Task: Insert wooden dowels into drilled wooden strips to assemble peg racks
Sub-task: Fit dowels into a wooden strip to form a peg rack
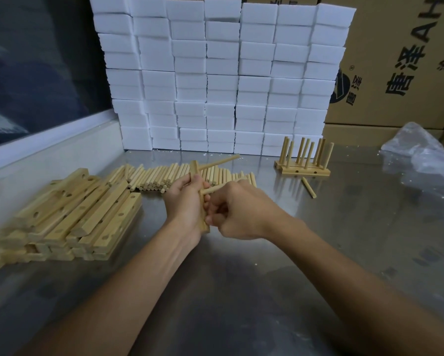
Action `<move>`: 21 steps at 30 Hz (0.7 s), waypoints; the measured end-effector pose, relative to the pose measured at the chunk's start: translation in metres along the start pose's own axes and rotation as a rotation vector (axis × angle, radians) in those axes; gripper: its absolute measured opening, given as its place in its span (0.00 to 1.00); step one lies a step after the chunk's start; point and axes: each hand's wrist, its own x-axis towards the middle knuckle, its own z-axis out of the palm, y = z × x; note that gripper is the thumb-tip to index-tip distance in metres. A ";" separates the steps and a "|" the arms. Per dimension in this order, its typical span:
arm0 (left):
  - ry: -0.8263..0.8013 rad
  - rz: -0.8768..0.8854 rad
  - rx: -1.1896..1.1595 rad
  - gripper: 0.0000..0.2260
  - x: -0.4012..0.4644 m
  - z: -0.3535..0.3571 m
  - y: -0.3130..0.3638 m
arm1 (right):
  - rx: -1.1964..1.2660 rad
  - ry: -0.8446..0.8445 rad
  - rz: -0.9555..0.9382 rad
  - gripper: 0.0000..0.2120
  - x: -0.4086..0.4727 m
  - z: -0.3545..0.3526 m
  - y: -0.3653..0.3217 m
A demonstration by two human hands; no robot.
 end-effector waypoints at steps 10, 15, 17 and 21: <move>-0.061 -0.070 -0.194 0.05 0.014 -0.005 0.002 | 0.421 0.118 0.250 0.13 0.002 -0.035 0.040; -0.137 -0.092 -0.199 0.04 0.018 -0.011 -0.001 | 0.549 0.212 0.352 0.19 0.003 -0.032 0.058; -0.158 -0.086 -0.216 0.07 0.018 -0.012 -0.003 | 0.521 0.289 0.365 0.22 0.004 -0.027 0.062; -0.161 -0.066 -0.226 0.12 0.018 -0.012 -0.006 | 0.580 0.423 0.384 0.25 0.006 -0.015 0.063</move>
